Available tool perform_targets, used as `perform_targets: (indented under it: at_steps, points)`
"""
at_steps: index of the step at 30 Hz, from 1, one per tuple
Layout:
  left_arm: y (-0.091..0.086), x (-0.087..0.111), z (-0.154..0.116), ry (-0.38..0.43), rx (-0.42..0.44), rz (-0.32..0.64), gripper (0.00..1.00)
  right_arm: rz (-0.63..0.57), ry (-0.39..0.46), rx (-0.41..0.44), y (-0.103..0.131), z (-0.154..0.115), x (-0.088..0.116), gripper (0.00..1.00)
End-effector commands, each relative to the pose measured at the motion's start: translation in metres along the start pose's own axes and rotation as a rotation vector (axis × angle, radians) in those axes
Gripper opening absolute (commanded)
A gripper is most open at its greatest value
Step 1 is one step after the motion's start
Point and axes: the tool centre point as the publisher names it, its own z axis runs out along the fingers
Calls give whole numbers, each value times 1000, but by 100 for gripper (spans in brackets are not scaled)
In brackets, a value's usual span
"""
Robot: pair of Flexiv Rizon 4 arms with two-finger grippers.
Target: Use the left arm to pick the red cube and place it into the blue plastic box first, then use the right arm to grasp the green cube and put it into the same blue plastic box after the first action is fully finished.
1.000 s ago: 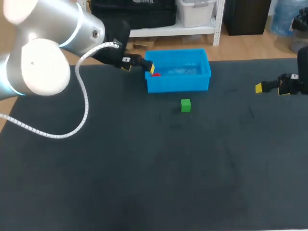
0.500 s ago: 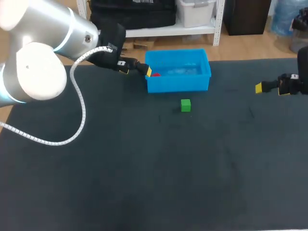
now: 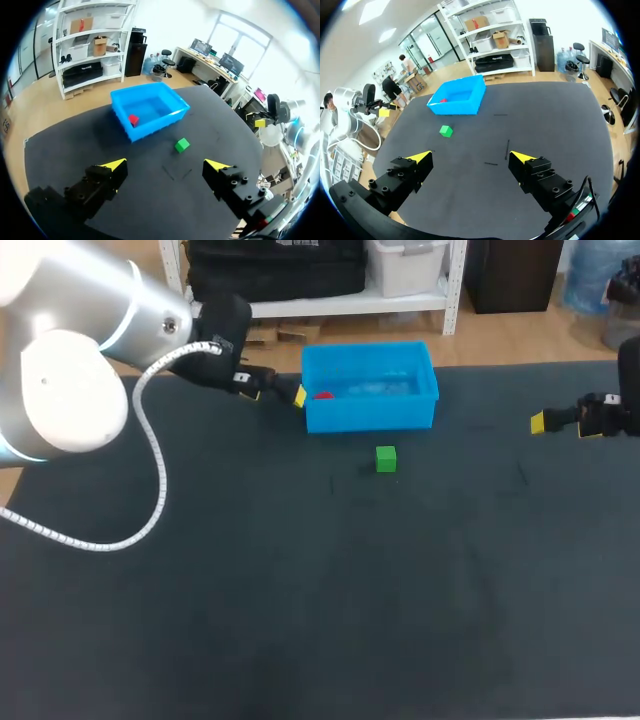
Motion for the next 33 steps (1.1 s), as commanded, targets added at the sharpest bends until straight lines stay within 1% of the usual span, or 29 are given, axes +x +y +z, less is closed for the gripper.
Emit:
perform_targets:
  at_steps: [1, 25, 28, 29, 33]
  points:
    - [4, 8, -8, -7, -4, -6, 100, -1, 1, -1, 0, 0, 0, 100]
    - [19, 27, -22, 2, -19, -36, 100, -1, 1, -1, 0, 0, 0, 100]
    - [21, 29, -24, 5, -25, -36, 100, -1, 1, -1, 0, 0, 0, 100]
    - [21, 29, -24, 7, -47, -31, 100, -1, 1, -1, 0, 0, 0, 100]
    - [21, 29, -24, 7, -47, -31, 100, -1, 1, -1, 0, 0, 0, 100]
